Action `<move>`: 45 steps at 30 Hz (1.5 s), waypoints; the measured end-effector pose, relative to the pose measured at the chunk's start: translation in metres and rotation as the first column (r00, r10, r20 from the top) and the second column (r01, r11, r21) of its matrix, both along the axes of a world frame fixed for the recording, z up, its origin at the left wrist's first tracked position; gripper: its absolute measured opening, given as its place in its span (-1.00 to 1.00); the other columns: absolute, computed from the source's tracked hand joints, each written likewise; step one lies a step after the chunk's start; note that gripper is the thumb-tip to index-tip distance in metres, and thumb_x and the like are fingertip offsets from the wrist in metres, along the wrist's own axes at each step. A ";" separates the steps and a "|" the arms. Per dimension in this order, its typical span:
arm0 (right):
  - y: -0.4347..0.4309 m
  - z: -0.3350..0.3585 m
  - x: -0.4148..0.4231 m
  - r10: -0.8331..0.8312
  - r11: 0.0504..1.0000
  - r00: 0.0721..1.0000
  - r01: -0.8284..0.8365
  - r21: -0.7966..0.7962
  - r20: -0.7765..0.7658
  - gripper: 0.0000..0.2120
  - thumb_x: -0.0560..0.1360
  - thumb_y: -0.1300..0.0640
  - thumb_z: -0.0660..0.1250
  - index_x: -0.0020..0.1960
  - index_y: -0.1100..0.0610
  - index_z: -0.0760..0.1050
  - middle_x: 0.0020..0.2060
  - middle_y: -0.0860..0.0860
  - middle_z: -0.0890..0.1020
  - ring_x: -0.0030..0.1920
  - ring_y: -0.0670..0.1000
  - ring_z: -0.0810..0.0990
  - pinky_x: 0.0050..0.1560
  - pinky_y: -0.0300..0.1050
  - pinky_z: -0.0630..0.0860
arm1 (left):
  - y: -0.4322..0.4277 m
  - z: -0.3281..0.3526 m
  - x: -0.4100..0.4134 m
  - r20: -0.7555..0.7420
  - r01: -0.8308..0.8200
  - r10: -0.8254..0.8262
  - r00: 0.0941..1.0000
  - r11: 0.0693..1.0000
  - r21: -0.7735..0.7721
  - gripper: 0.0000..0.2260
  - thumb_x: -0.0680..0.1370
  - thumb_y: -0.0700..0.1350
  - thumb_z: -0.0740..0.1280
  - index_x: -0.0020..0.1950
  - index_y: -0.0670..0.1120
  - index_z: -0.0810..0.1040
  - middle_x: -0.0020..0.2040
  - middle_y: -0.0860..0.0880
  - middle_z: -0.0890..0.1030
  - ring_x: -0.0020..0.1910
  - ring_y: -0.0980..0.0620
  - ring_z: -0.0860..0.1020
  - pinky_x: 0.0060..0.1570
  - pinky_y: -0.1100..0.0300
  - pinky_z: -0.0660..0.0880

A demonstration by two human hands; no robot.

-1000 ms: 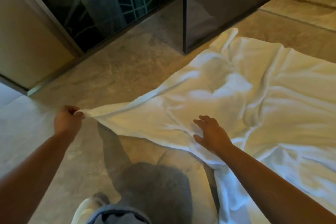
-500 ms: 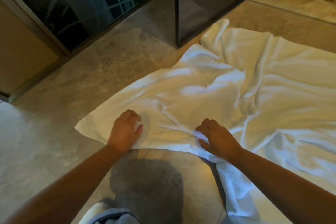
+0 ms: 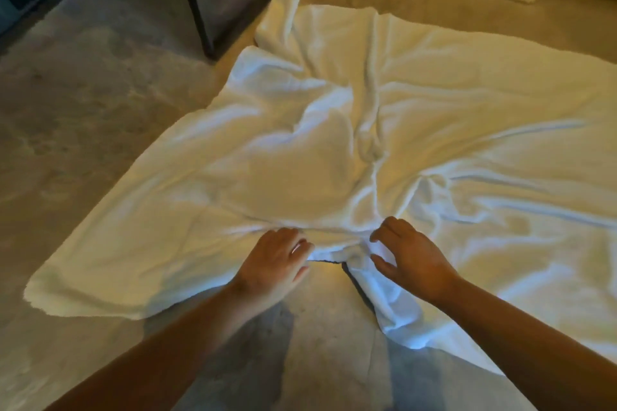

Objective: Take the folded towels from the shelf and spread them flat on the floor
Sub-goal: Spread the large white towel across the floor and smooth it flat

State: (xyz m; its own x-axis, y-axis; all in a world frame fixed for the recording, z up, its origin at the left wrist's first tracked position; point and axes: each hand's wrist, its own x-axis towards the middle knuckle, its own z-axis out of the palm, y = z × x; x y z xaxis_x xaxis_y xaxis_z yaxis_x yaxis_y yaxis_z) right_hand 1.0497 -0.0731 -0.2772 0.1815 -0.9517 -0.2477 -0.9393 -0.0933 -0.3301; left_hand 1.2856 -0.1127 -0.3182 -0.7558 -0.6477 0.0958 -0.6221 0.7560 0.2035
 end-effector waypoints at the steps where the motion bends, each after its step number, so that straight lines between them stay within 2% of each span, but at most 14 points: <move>1: 0.011 0.000 -0.005 -0.049 0.998 0.999 0.050 0.029 -0.023 -0.73 0.48 0.10 0.31 0.15 0.18 0.50 0.07 0.12 0.53 0.09 0.12 0.50 -0.05 -0.07 0.46 | -0.001 -0.001 -0.008 -0.034 0.032 -0.031 0.999 0.999 0.016 -0.72 0.19 -0.10 0.58 -0.19 -0.11 0.61 -0.21 -0.07 0.62 -0.26 -0.05 0.61 -0.29 0.23 0.52; 6: 0.056 -0.002 -0.010 -0.268 0.948 0.962 0.272 0.162 -0.049 -0.69 0.50 0.00 0.26 0.21 0.06 0.44 0.16 -0.01 0.48 0.18 0.00 0.45 0.07 -0.12 0.43 | 0.002 -0.007 -0.040 -0.130 0.118 -0.106 0.986 0.989 0.084 -0.79 0.24 -0.20 0.55 -0.20 -0.13 0.60 -0.27 -0.07 0.61 -0.33 -0.09 0.58 -0.38 0.17 0.50; 9: 0.074 -0.014 -0.003 -0.344 0.908 0.938 0.343 0.241 -0.042 -0.62 0.49 -0.02 0.27 0.27 0.05 0.40 0.23 -0.01 0.46 0.25 0.00 0.43 0.16 -0.10 0.41 | 0.003 -0.010 -0.046 -0.087 0.138 -0.131 0.988 0.987 0.080 -0.85 0.29 -0.17 0.46 -0.16 -0.12 0.64 -0.23 -0.07 0.64 -0.30 -0.09 0.61 -0.39 0.15 0.52; 16: 0.099 -0.048 0.010 -0.271 0.932 0.956 0.290 0.218 -0.115 -0.54 0.49 0.08 0.26 0.37 0.03 0.27 0.30 0.03 0.33 0.28 0.08 0.31 0.17 -0.02 0.44 | 0.009 -0.022 -0.035 0.107 0.045 -0.049 0.993 0.998 0.047 -0.64 0.11 -0.27 0.59 -0.12 -0.21 0.64 -0.19 -0.15 0.65 -0.30 -0.15 0.63 -0.44 0.13 0.55; 20: 0.120 -0.054 0.011 -0.320 0.915 0.939 0.341 0.214 -0.129 -0.65 0.54 0.19 0.16 0.31 0.05 0.34 0.24 0.06 0.38 0.22 0.10 0.38 0.13 -0.03 0.43 | 0.009 -0.023 -0.032 0.222 -0.105 0.060 0.973 0.974 0.199 -0.74 0.47 -0.26 0.27 0.15 -0.15 0.54 0.06 -0.12 0.55 0.05 -0.14 0.52 -0.05 0.06 0.48; 22: 0.133 -0.053 0.006 -0.354 0.896 0.932 0.363 0.255 -0.080 -0.69 0.54 0.21 0.16 0.26 0.06 0.41 0.21 0.08 0.43 0.21 0.10 0.43 0.15 -0.06 0.42 | 0.014 -0.021 -0.028 0.243 -0.141 0.047 0.969 0.911 0.387 -0.76 0.50 -0.22 0.20 0.12 -0.09 0.54 0.04 -0.06 0.53 0.05 -0.09 0.50 -0.02 0.09 0.44; 27: 0.161 -0.035 -0.015 -0.451 0.837 0.890 0.401 0.371 0.057 -0.72 0.48 0.20 0.23 0.16 0.11 0.53 0.14 0.07 0.55 0.16 0.07 0.51 0.11 -0.18 0.40 | 0.042 -0.003 -0.006 0.187 -0.165 0.042 0.982 0.681 0.713 -0.90 0.44 -0.15 0.28 -0.14 0.03 0.55 -0.18 0.11 0.54 -0.26 0.20 0.49 -0.34 0.35 0.33; 32: 0.174 0.001 -0.035 -0.502 0.784 0.849 0.368 0.501 0.162 -0.73 0.42 0.19 0.29 0.11 0.05 0.57 -0.01 -0.01 0.60 -0.09 -0.08 0.51 -0.06 -0.27 0.41 | 0.059 0.011 -0.008 0.250 -0.208 -0.022 0.968 0.486 0.849 -0.88 0.38 -0.16 0.28 -0.23 0.04 0.57 -0.32 0.12 0.51 -0.34 0.17 0.45 -0.31 0.31 0.32; 35: 0.178 0.008 -0.037 -0.435 0.749 0.892 0.280 0.600 0.127 -0.71 0.44 0.24 0.23 0.09 0.06 0.59 -0.02 0.03 0.66 -0.23 -0.14 0.55 -0.17 -0.39 0.44 | 0.066 0.009 -0.013 0.305 -0.256 -0.085 0.948 0.365 0.895 -0.83 0.48 -0.22 0.24 -0.10 -0.05 0.61 -0.25 0.09 0.61 -0.26 0.19 0.55 -0.21 0.38 0.46; 36: 0.180 0.007 -0.036 -0.445 0.736 0.884 0.272 0.619 0.141 -0.69 0.44 0.27 0.20 0.10 0.08 0.59 -0.05 0.05 0.68 -0.32 -0.22 0.56 -0.26 -0.46 0.43 | 0.068 0.007 -0.015 0.296 -0.253 -0.061 0.953 0.370 0.894 -0.84 0.50 -0.22 0.23 -0.10 -0.07 0.60 -0.25 0.07 0.61 -0.25 0.16 0.57 -0.23 0.38 0.47; 38: 0.183 0.001 -0.036 -0.498 0.766 0.853 0.348 0.541 0.155 -0.67 0.45 0.27 0.19 0.13 0.06 0.57 -0.06 0.02 0.64 -0.32 -0.27 0.56 -0.27 -0.46 0.45 | 0.069 0.001 -0.017 0.259 -0.221 0.017 0.966 0.574 0.788 -0.91 0.51 -0.14 0.27 -0.15 -0.02 0.55 -0.24 0.08 0.56 -0.23 0.12 0.55 -0.25 0.33 0.44; 40: 0.186 -0.007 -0.036 -0.505 0.821 0.857 0.438 0.366 0.107 -0.65 0.47 0.19 0.24 0.24 0.00 0.47 0.12 -0.01 0.54 0.03 -0.10 0.56 0.01 -0.25 0.48 | 0.068 -0.004 -0.019 0.222 -0.168 0.042 0.974 0.790 0.589 -0.95 0.50 -0.04 0.30 -0.12 0.01 0.47 -0.12 0.03 0.53 -0.08 0.02 0.54 -0.13 0.18 0.43; 43: 0.186 -0.024 -0.031 -0.418 0.886 0.907 0.395 0.244 0.049 -0.55 0.47 0.05 0.29 0.35 -0.04 0.34 0.30 -0.03 0.39 0.30 0.00 0.36 0.17 -0.12 0.41 | 0.069 -0.014 -0.023 0.291 -0.085 -0.043 0.956 0.907 0.412 -0.67 0.48 0.09 0.31 0.20 0.02 0.45 0.27 0.00 0.38 0.28 -0.03 0.35 0.16 0.13 0.32; 45: 0.184 -0.032 -0.024 -0.373 0.909 0.926 0.353 0.222 0.053 -0.47 0.47 0.00 0.31 0.41 -0.06 0.26 0.41 -0.03 0.27 0.39 0.01 0.25 0.23 -0.08 0.41 | 0.071 -0.021 -0.025 0.400 -0.098 -0.070 0.914 0.918 0.385 -0.41 0.47 0.17 0.30 0.44 0.06 0.20 0.51 -0.05 0.07 0.49 -0.07 0.05 0.34 -0.02 0.17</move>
State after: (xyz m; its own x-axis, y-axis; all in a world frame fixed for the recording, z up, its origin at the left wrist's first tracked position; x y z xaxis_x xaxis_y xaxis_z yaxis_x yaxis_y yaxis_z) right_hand 1.0262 0.1113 -0.3094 -0.1357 -0.8864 -0.4426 -0.8600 0.3272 -0.3916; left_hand 1.2609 -0.0416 -0.3395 -0.6650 -0.5790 -0.4718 -0.7228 0.6579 0.2115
